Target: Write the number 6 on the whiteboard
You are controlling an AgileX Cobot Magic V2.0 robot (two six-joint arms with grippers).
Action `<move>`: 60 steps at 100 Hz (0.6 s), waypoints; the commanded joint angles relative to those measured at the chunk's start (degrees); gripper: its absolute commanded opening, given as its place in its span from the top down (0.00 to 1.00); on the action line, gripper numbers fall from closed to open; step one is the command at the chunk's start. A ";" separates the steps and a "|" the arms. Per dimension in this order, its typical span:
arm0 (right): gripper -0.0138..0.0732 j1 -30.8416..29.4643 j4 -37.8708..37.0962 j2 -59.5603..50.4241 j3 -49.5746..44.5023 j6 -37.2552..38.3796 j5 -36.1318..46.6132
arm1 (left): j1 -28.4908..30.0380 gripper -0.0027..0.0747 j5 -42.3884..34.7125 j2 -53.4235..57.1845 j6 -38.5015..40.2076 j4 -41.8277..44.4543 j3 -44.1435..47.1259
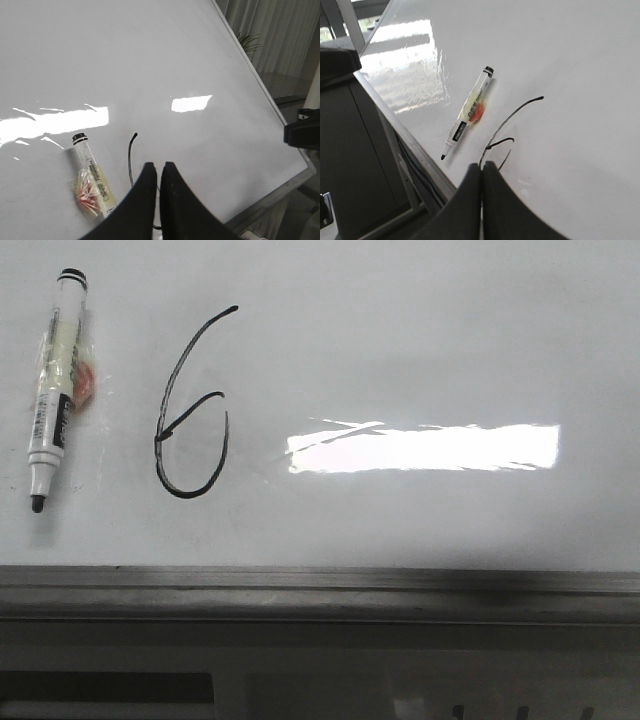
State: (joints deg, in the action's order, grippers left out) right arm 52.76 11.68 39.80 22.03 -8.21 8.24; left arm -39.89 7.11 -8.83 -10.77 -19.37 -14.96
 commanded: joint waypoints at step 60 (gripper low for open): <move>0.91 -0.32 -0.75 -13.75 -14.12 -1.08 9.90 | 0.16 0.99 -3.13 5.72 0.13 2.69 4.42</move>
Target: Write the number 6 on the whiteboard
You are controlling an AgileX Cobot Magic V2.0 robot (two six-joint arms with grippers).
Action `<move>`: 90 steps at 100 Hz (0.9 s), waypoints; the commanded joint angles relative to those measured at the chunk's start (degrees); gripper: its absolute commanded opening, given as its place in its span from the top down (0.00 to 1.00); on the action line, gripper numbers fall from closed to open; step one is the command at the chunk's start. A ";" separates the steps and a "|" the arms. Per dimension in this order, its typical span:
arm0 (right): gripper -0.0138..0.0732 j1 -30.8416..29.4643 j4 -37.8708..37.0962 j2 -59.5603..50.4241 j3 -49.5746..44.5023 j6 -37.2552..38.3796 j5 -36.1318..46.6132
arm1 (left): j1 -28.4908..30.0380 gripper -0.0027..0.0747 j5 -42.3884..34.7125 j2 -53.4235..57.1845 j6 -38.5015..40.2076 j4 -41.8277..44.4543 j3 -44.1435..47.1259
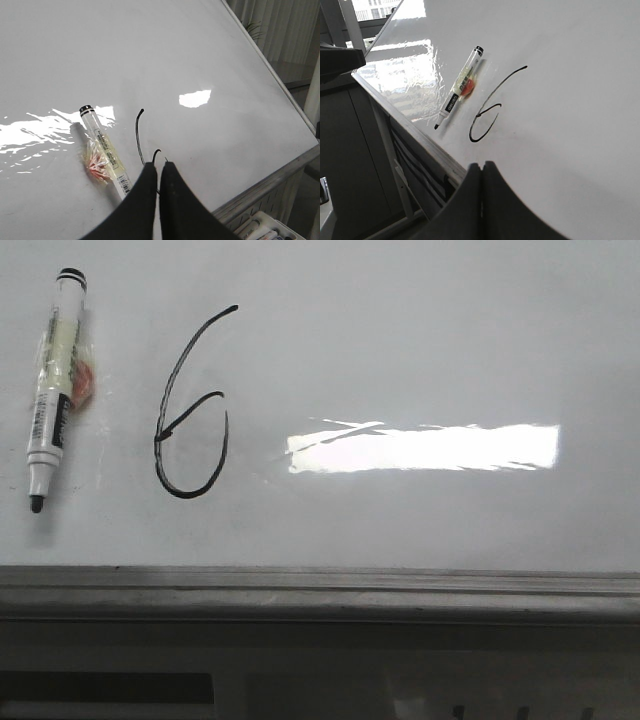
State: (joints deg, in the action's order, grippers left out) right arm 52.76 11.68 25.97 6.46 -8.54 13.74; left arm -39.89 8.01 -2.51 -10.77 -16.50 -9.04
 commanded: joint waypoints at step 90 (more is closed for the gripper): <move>0.91 -0.32 -0.75 0.07 1.45 -0.75 4.40 | 38.56 0.99 -2.00 4.48 8.18 8.72 10.45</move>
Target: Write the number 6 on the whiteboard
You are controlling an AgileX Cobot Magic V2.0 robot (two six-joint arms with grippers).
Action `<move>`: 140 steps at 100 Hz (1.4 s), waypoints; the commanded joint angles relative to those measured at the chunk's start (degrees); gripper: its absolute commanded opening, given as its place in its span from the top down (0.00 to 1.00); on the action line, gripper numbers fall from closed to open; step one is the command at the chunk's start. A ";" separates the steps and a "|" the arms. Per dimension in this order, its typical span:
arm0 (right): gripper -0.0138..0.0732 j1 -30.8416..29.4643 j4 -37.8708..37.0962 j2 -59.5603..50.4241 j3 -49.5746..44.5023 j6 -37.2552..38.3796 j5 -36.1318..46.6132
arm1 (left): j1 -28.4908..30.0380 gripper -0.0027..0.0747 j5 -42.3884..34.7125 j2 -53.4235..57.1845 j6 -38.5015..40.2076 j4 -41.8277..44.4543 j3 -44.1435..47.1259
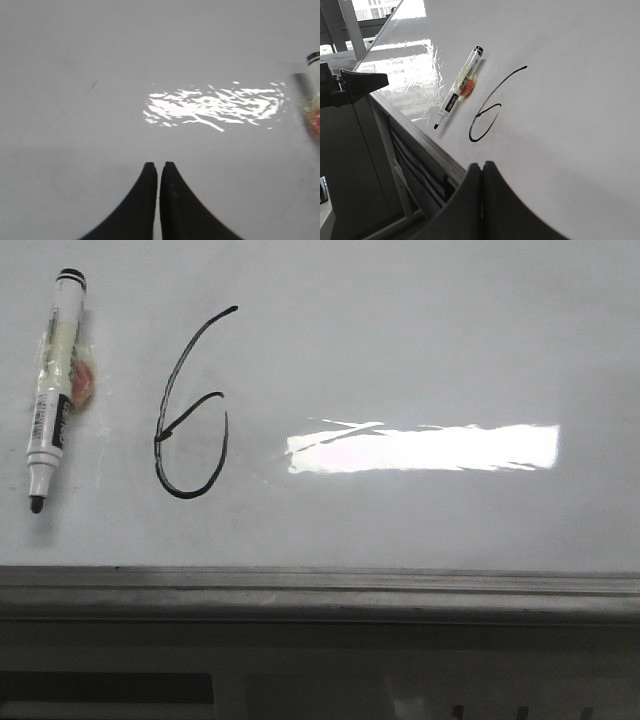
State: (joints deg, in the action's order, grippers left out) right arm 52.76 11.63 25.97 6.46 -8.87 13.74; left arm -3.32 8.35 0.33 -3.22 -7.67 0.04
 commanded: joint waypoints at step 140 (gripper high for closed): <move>0.91 -0.55 -2.65 0.20 1.45 -0.42 4.00 | 4.46 0.99 7.11 1.65 4.22 3.76 1.37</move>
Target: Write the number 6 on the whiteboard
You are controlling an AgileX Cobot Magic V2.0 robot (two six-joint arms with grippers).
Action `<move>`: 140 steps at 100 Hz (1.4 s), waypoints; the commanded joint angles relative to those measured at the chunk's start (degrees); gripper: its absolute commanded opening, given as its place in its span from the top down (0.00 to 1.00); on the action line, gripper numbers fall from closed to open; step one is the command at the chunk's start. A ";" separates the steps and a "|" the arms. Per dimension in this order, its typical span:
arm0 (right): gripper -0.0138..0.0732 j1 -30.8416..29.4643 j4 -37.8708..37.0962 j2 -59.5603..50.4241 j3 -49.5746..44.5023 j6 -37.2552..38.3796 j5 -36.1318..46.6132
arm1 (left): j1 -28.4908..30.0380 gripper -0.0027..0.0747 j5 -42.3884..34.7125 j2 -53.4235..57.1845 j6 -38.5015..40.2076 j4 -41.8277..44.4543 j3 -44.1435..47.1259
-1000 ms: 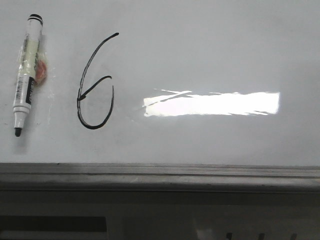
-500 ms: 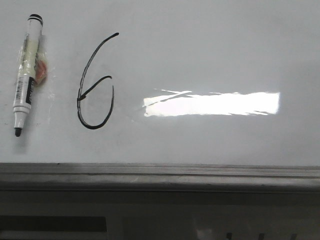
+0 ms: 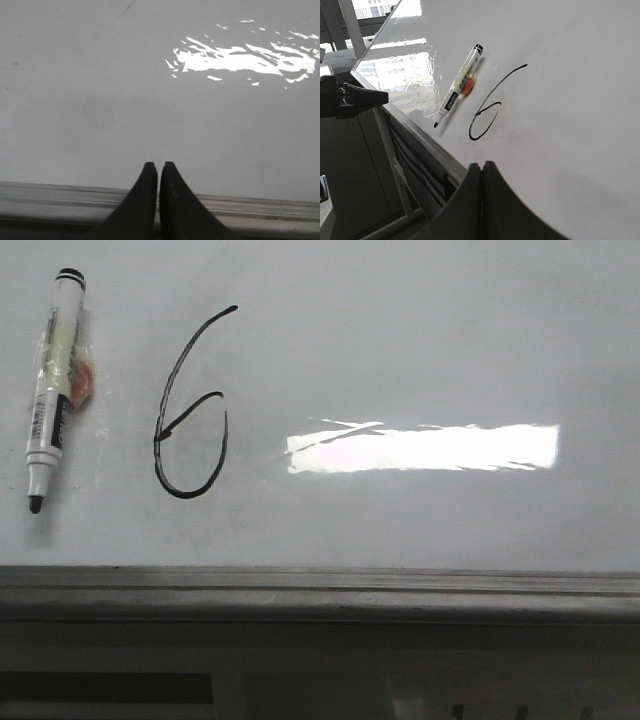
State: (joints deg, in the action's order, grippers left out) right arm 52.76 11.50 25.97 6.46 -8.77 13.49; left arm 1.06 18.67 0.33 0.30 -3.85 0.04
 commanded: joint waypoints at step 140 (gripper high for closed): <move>0.91 -56.38 -13.25 -27.51 -7.90 8.16 -31.28 | 0.09 0.99 -3.22 1.65 0.71 -0.17 1.37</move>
State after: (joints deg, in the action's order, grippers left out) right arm -2.63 -1.08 -0.54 -0.64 0.00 -18.68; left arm 1.06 18.73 0.33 0.40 -3.85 0.04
